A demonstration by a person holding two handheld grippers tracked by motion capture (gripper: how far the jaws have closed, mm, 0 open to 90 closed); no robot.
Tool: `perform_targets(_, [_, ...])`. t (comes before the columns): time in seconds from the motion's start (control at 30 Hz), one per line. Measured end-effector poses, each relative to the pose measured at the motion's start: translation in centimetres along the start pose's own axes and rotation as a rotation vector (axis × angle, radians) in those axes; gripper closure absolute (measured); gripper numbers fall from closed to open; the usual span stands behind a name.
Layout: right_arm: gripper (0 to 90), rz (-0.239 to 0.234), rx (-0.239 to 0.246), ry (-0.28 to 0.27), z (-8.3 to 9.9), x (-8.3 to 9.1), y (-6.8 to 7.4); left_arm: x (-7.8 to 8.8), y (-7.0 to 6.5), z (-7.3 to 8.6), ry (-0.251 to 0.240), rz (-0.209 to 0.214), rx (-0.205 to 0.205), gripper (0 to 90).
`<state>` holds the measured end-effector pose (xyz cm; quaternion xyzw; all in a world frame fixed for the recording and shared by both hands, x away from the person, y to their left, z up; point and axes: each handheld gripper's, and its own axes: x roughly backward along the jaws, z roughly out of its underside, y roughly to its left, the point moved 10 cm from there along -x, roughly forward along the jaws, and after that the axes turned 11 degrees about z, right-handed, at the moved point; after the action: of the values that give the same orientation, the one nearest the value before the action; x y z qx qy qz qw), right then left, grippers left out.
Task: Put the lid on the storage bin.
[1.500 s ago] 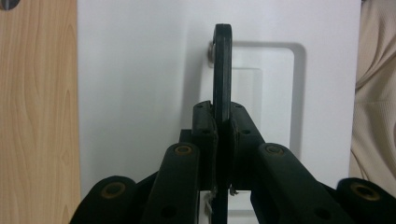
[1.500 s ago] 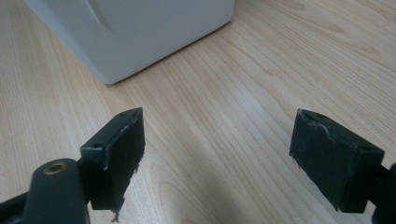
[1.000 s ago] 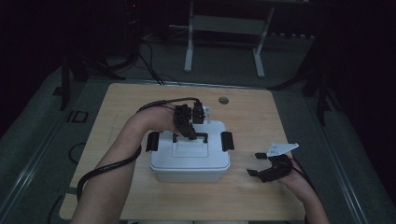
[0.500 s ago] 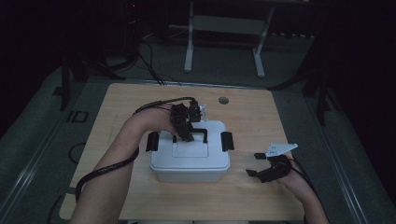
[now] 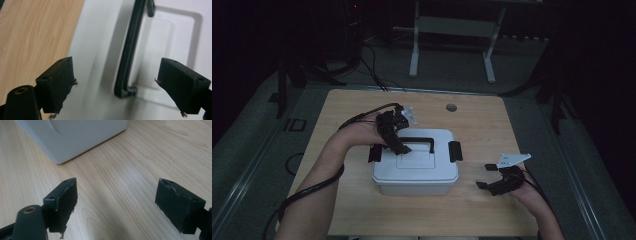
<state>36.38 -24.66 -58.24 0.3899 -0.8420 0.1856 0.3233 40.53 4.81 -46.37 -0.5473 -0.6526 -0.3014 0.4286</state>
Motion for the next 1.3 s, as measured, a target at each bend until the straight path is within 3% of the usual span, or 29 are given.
perform_targets(0.13, [17.7,0.001,-0.002,0.004,0.1,0.0,0.0,0.5,0.1,1.1,-0.033,-0.01,0.008,13.4])
perform_targets(0.43, [17.7,0.004,-0.006,0.006,0.2,0.1,-0.1,2.4,0.3,3.9,-0.129,-0.02,0.078,10.7])
perform_targets(0.7, [17.7,0.007,-0.008,0.008,0.3,0.1,-0.2,3.4,0.3,6.4,-0.147,-0.043,0.108,10.7])
perform_targets(0.83, [17.7,0.008,-0.012,0.011,0.4,0.1,-0.3,4.0,0.7,8.1,-0.167,-0.066,0.145,10.7])
perform_targets(1.3, [17.7,0.009,-0.018,0.006,0.6,0.0,-0.3,4.4,1.1,11.9,-0.229,-0.1,0.209,10.7])
